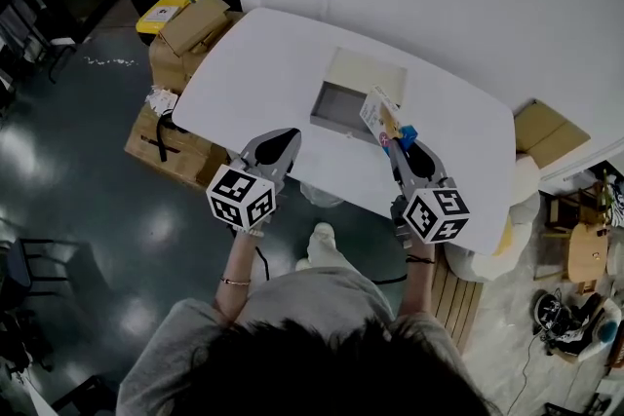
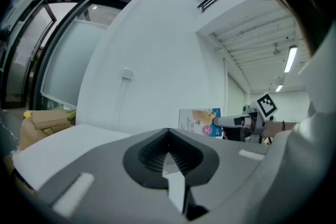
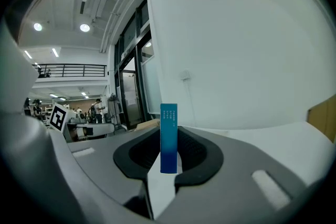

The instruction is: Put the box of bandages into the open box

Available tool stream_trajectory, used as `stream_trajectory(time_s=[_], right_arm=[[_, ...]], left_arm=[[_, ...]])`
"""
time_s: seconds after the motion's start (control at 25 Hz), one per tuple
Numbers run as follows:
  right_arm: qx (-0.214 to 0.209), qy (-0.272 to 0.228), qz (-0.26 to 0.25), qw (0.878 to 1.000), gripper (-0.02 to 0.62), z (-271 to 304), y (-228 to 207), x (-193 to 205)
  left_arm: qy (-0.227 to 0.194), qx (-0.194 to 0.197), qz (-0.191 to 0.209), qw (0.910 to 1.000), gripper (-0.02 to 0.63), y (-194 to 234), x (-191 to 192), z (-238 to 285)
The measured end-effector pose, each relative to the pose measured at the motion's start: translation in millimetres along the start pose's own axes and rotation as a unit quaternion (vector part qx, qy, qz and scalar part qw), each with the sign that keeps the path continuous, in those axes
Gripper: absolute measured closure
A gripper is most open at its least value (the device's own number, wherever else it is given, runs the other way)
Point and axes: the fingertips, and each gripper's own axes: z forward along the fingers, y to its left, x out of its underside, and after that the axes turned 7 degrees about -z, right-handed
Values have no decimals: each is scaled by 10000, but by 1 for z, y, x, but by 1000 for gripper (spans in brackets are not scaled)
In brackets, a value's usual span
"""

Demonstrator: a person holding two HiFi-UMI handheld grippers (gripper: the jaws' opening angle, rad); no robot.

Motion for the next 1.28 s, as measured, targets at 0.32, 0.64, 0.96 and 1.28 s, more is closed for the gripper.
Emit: stream_trajectory(time_s=[0.32, 0.64, 0.96, 1.28], right_arm=[[-275, 126, 42, 9995, 495, 47, -20, -4], [-559, 290, 100, 9980, 495, 81, -44, -8], [-926, 489, 305, 9940, 495, 99, -60, 9], [-1131, 774, 498, 9893, 495, 113, -70, 24]], left_arm=[[86, 27, 14, 10000, 612, 20, -6, 38], [148, -102, -35, 9998, 612, 38, -12, 75], [349, -105, -57, 9993, 612, 48, -2, 106], [549, -116, -133, 9983, 612, 54, 12, 127]])
